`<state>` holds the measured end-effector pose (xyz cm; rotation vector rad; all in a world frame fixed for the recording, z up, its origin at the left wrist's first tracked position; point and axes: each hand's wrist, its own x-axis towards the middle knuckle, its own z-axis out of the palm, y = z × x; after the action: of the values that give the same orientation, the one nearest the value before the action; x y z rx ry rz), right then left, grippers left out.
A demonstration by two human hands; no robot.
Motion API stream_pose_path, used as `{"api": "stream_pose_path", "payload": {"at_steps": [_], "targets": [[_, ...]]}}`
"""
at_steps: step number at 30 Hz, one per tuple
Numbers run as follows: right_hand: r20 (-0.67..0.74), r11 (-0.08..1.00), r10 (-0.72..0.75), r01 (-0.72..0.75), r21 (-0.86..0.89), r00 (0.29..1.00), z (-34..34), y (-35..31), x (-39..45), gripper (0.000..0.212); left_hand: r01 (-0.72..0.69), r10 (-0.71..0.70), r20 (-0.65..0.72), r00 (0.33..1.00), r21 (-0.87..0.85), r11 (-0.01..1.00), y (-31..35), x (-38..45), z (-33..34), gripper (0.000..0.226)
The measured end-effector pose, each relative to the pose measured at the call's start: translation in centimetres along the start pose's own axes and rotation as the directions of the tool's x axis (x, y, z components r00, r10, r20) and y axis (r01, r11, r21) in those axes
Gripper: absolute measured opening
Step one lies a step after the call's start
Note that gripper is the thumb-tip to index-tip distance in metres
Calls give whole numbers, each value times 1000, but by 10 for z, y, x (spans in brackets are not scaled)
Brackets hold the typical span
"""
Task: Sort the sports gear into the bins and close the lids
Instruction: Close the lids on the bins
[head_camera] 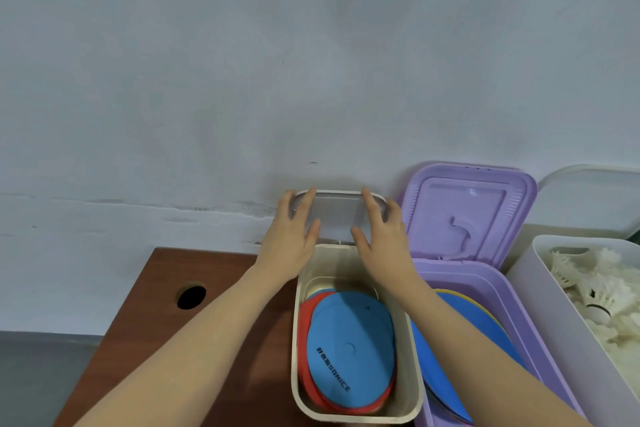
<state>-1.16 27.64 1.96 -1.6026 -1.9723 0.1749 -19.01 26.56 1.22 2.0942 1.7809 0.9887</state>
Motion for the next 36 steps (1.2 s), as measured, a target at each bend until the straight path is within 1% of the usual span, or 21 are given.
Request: {"api": "stream_pose_path", "payload": {"at_steps": [3, 5, 8, 12, 15, 18, 20, 22, 27, 29, 31, 34, 36], "targets": [[-7, 989, -30, 31, 143, 1000, 0, -3, -9, 61, 71, -70, 21, 997, -88, 994, 4, -7, -3, 52], [-14, 977, -23, 26, 212, 1000, -3, -6, -14, 59, 87, -84, 22, 996, -129, 988, 11, -14, -7, 50], [-65, 955, -60, 76, 288, 996, -15, -18, -22, 57, 77, -86, -36, 996, -197, 977, 24, -25, -19, 48], [-121, 932, -131, 164, 323, 984, -37, -31, -36, 54, 66, -96, -136, 986, -210, 976, 45, -41, -44, 43], [-153, 918, -152, 197, 344, 976, -53, -34, -55, 52, 11, -45, -166, 985, -206, 979, 59, -60, -57, 40], [-150, 912, -179, 221, 346, 972, -68, -33, -77, 46, -24, -10, -180, 984, -189, 982, 70, -80, -63, 38], [-148, 918, -175, 216, 332, 973, -75, -26, -95, 43, -26, -4, -165, 986, -182, 983, 74, -95, -62, 38], [-137, 922, -147, 186, 341, 980, -78, -19, -116, 39, -23, 4, -114, 993, -168, 985, 75, -111, -58, 39], [-68, 926, -108, 125, 357, 992, -73, -1, -164, 40, -73, 72, -18, 997, -90, 993, 76, -149, -39, 43], [-15, 922, -104, 103, 374, 994, -69, 4, -176, 38, -80, 80, 7, 997, -72, 994, 72, -161, -34, 47], [40, 927, -109, 87, 364, 993, -62, 14, -185, 38, -63, 66, 51, 997, -60, 996, 67, -172, -28, 46], [125, 950, -113, 70, 304, 986, -54, 26, -198, 40, -81, 84, 130, 988, -29, 996, 58, -189, -15, 59], [162, 961, -122, 76, 265, 979, -47, 33, -207, 38, -83, 86, 141, 986, -24, 996, 53, -200, -8, 59]]}}
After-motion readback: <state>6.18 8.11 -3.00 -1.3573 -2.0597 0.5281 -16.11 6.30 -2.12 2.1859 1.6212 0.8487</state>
